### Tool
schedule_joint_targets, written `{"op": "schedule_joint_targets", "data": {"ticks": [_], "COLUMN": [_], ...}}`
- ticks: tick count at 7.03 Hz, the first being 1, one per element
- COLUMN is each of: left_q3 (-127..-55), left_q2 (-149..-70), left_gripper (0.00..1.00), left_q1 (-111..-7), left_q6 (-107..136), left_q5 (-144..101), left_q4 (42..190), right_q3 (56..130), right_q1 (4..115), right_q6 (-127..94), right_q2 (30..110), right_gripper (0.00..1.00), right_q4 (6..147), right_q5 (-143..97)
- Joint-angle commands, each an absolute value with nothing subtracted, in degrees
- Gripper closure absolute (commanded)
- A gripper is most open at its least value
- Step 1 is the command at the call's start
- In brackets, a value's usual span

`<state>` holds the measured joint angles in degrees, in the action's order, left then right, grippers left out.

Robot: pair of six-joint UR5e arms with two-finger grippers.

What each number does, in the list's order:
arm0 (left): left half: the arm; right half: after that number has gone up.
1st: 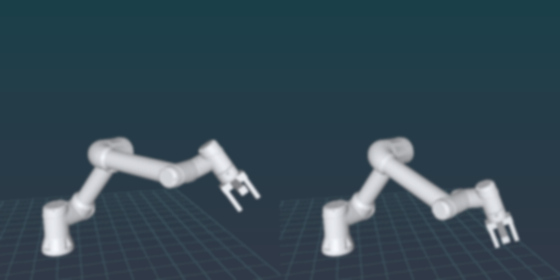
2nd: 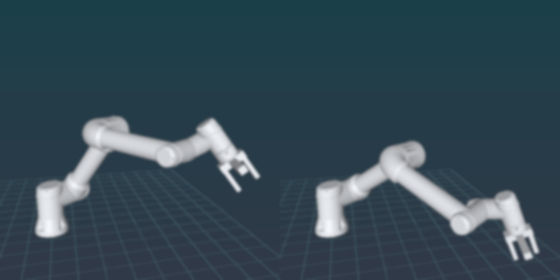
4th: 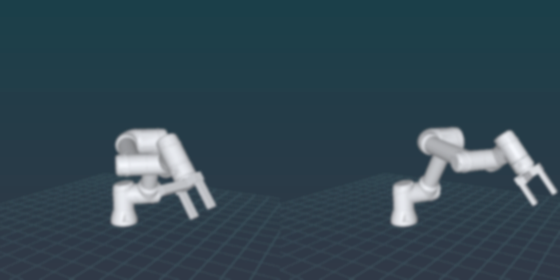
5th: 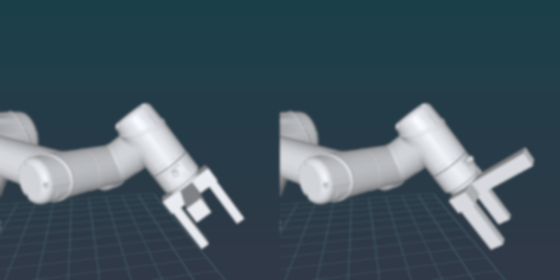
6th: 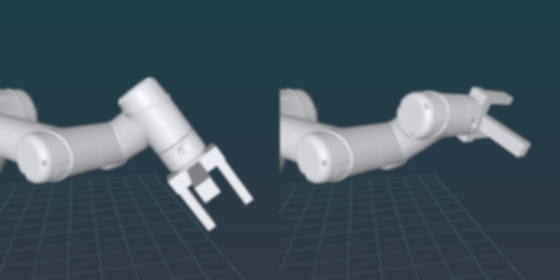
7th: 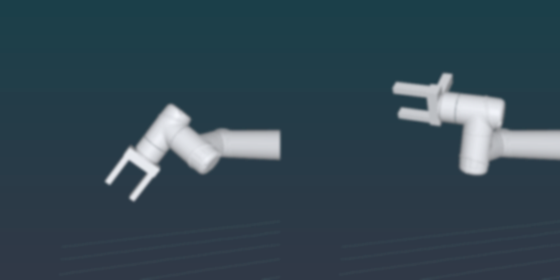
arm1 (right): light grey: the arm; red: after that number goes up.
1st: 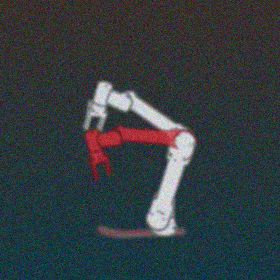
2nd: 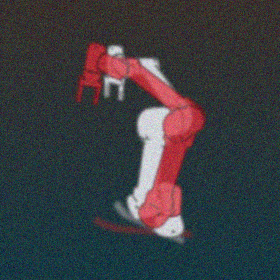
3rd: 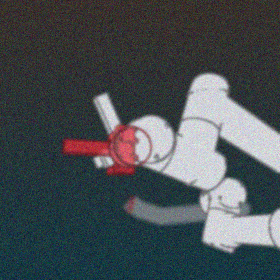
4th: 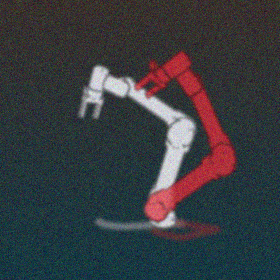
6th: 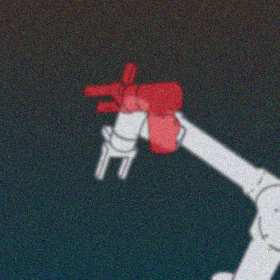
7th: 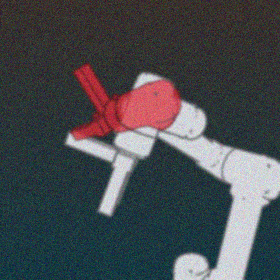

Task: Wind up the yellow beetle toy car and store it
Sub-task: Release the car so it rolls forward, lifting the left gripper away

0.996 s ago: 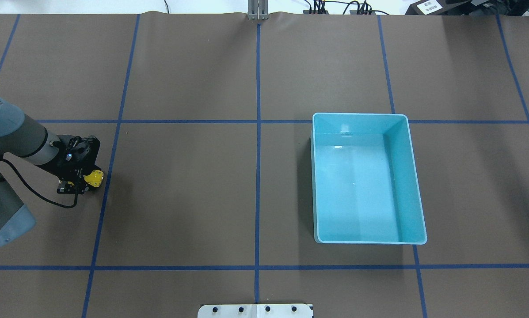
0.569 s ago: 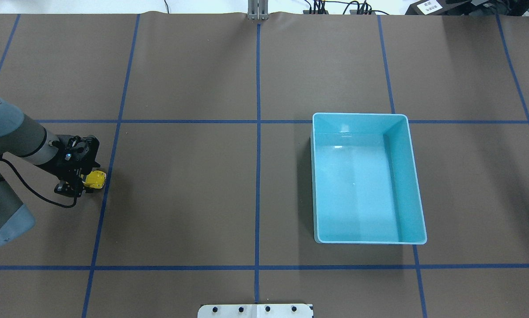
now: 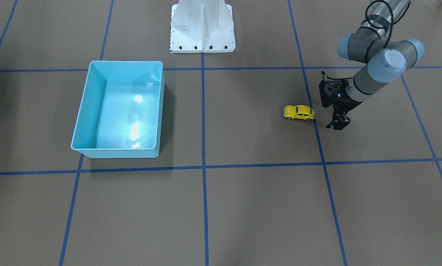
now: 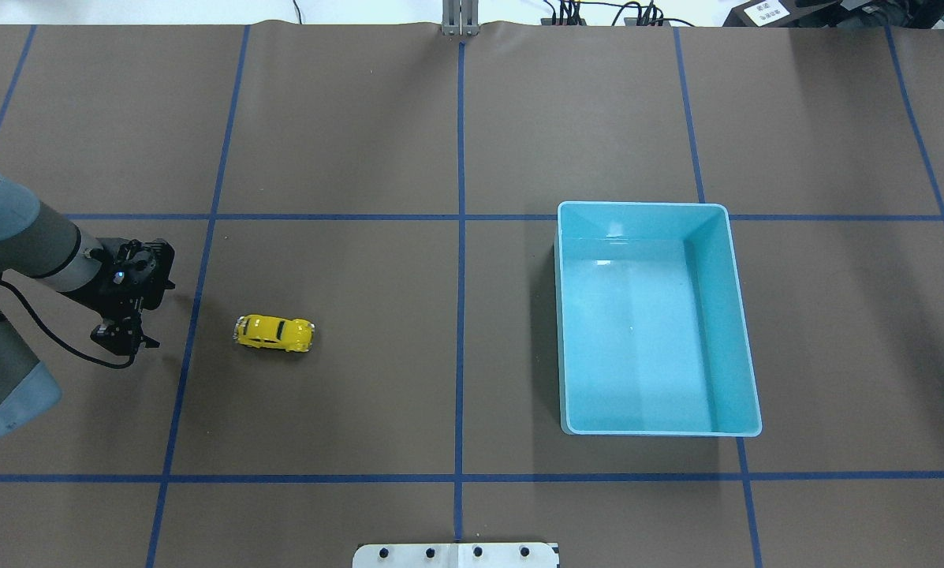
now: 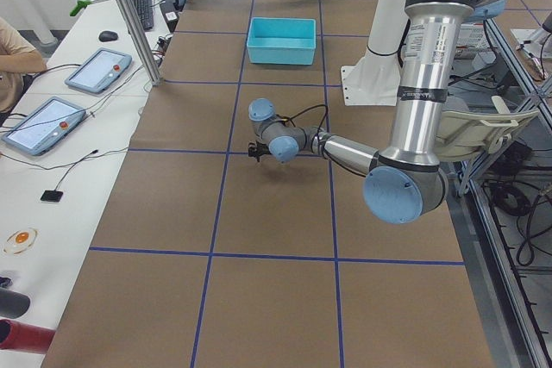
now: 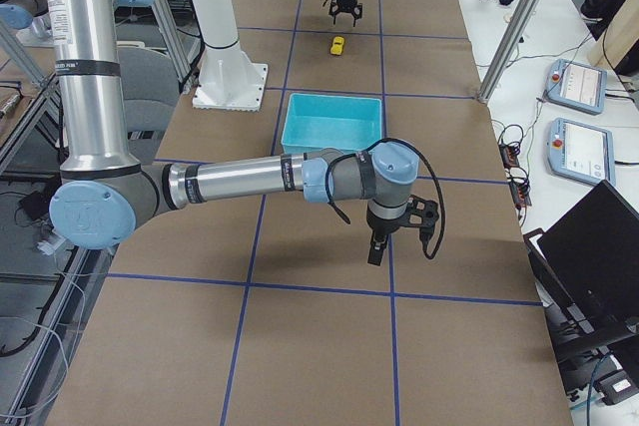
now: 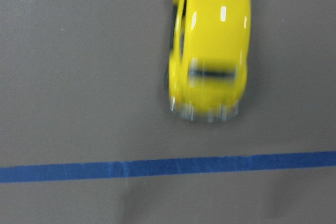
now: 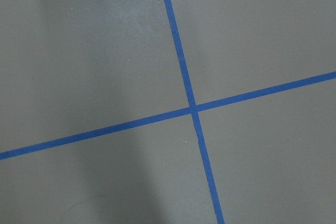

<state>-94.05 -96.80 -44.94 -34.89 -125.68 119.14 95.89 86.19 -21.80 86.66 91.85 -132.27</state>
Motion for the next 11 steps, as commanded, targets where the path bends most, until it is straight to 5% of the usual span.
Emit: {"op": "schedule_joint_targets", "data": {"ticks": [1, 7, 11], "left_q3": [-94.04, -94.48, -96.33], "left_q2": [-96.85, -96.33, -96.41], "left_gripper": [0.0, 0.0, 0.0], "left_q1": [-45.09, -47.54, -60.78], "left_q6": [-34.89, -34.81, -34.28], "left_q5": [-125.68, -125.6, -127.53], "left_q4": [119.18, 117.87, 102.23], "right_q3": [95.98, 96.41, 102.2], "right_q1": [86.22, 86.13, 82.46], "right_q6": [-21.8, -22.06, -22.24], "right_q2": [86.66, 84.83, 74.66], "right_gripper": [0.0, 0.0, 0.0], "right_q4": [91.85, 92.02, 102.69], "right_q5": [-132.28, -132.36, -132.36]}}
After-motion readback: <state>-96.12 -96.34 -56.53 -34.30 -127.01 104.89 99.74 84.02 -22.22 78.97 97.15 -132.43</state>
